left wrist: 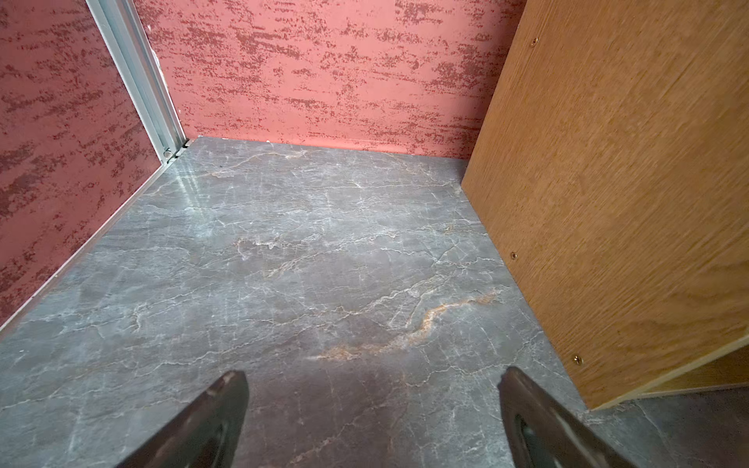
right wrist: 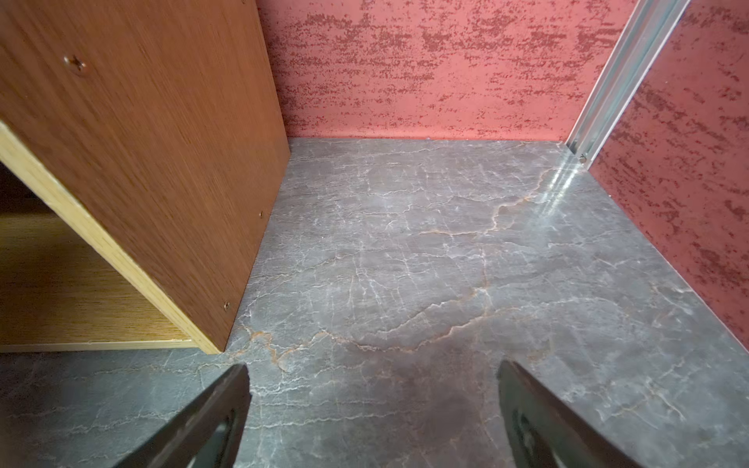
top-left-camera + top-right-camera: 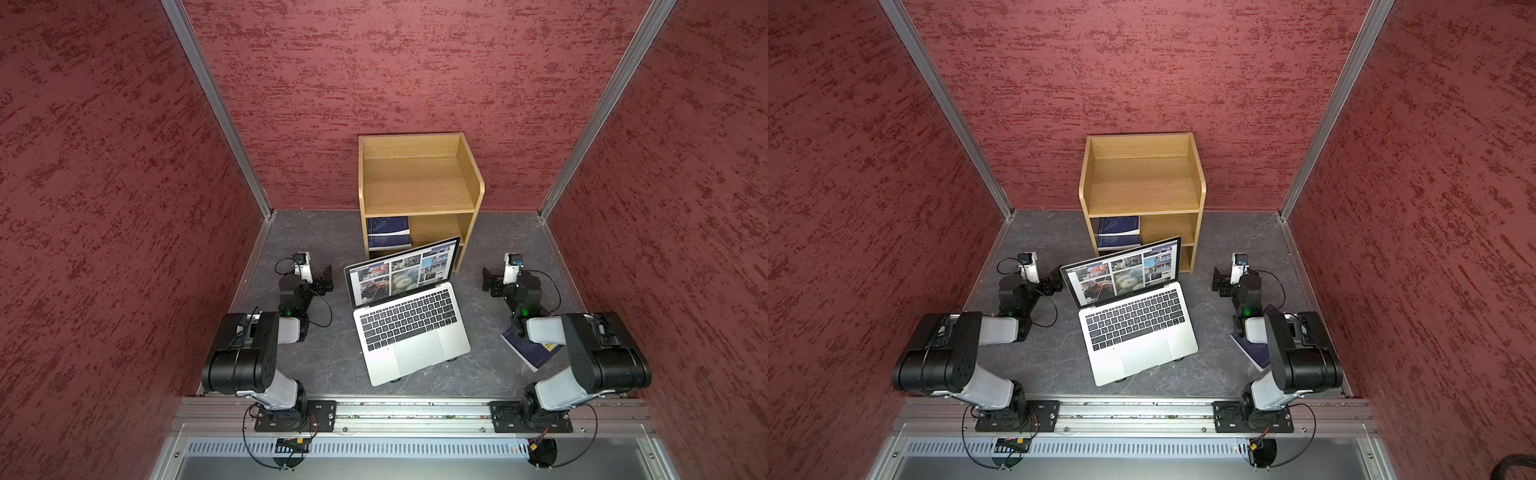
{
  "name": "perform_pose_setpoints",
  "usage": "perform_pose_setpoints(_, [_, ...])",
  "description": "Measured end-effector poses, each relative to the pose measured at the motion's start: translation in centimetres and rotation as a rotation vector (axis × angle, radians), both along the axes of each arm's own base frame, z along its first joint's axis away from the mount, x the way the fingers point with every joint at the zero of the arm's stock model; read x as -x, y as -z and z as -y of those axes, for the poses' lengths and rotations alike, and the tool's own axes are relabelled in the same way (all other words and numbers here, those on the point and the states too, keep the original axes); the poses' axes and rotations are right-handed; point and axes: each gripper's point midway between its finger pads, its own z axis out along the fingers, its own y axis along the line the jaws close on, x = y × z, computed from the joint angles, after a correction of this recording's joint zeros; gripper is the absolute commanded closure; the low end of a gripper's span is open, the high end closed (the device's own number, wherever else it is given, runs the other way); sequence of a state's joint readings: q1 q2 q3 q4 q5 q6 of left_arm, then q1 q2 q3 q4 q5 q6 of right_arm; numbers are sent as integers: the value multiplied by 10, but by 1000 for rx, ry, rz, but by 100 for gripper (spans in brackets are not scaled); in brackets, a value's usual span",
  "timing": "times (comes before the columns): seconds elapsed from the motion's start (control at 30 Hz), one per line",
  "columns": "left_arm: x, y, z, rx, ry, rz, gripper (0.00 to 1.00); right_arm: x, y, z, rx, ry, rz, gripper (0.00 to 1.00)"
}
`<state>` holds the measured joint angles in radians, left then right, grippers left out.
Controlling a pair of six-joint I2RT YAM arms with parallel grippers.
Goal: Close the laptop lid and set it aside
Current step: Close the lid of the laptop.
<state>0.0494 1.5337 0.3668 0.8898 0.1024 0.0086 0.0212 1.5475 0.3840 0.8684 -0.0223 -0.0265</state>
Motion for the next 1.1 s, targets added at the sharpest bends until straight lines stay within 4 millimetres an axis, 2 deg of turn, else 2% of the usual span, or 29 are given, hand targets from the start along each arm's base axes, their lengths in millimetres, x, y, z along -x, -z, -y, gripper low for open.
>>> perform_pose_setpoints(0.5, [0, -1, 0, -1, 0, 1, 0, 0, -1, 0, 1, 1, 3, 1])
perform_pose_setpoints(0.6, [6, -9, 1, -8, -20, -14, 0, 8, -17, 2, -1, 18, 17, 2])
perform_pose_setpoints(0.67, [10, -35, 1, 12, -59, -13, 0, 16, -44, 7, -32, 63, 35, 1])
perform_pose_setpoints(0.77, [13, -102, -8, 87, -137, 47, 0, 24, -105, 21, -121, 172, 76, 2])
perform_pose_setpoints(0.83, [26, -146, -17, 169, -194, 107, 0, 34, -140, 30, -212, 248, 91, 2])
perform_pose_setpoints(0.9, [49, -170, -27, 276, -261, 140, 0, 50, -158, 37, -303, 312, 76, 1])
perform_pose_setpoints(0.93, [60, -174, -31, 325, -287, 144, 0, 57, -160, 38, -340, 331, 56, 1])
perform_pose_setpoints(1.0, [86, -179, -37, 432, -313, 143, 0, 76, -151, 35, -411, 352, -27, 2])
perform_pose_setpoints(1.1, [107, -178, -29, 521, -292, 95, 0, 97, -131, 18, -480, 297, -160, 2])
